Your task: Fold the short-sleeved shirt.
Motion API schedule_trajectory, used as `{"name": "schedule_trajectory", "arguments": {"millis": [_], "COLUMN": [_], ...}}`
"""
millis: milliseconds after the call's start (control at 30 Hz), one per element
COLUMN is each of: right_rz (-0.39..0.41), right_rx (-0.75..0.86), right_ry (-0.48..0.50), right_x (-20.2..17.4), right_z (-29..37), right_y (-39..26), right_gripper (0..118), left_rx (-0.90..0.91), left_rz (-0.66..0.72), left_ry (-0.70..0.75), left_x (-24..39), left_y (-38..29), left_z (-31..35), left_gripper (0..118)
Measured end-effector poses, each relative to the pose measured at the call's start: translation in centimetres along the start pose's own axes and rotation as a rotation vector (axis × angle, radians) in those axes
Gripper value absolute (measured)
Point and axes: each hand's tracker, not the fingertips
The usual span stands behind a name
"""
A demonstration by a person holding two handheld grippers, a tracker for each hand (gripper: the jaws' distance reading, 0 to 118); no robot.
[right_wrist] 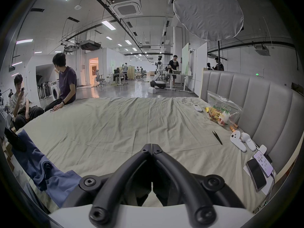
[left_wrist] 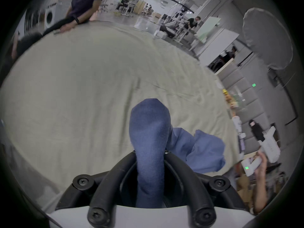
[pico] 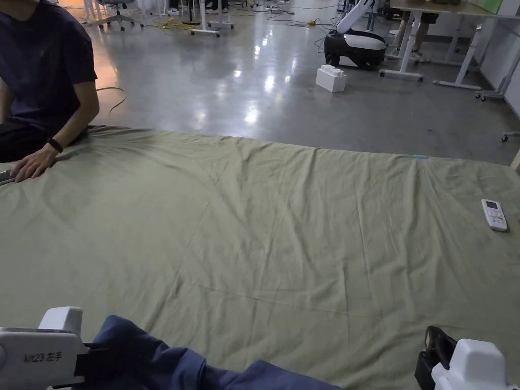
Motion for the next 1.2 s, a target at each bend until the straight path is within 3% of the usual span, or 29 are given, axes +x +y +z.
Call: {"name": "schedule_trajectory", "arguments": {"millis": [600,967,1200], "right_rz": [0.001,-0.01,-0.018], "right_rx": [-0.007,-0.022,-0.025], "right_ry": [0.013,0.007,-0.005], "right_x": [-0.4,0.1,0.8], "right_z": [0.3,0.1,0.4], "right_y": [0.2,-1.0,-1.4], "right_gripper": [0,0,0], "left_rx": [-0.031,-0.11,-0.165], "left_rz": [-0.043,-0.129,-0.143], "left_ry": [-0.147,-0.135,-0.081], "left_x": [12.4,22.4,25.1], "left_y": [-1.9,-4.8,-6.6], "left_z": [-1.4,-8.1,-11.0], "left_gripper": [14,14,14]}}
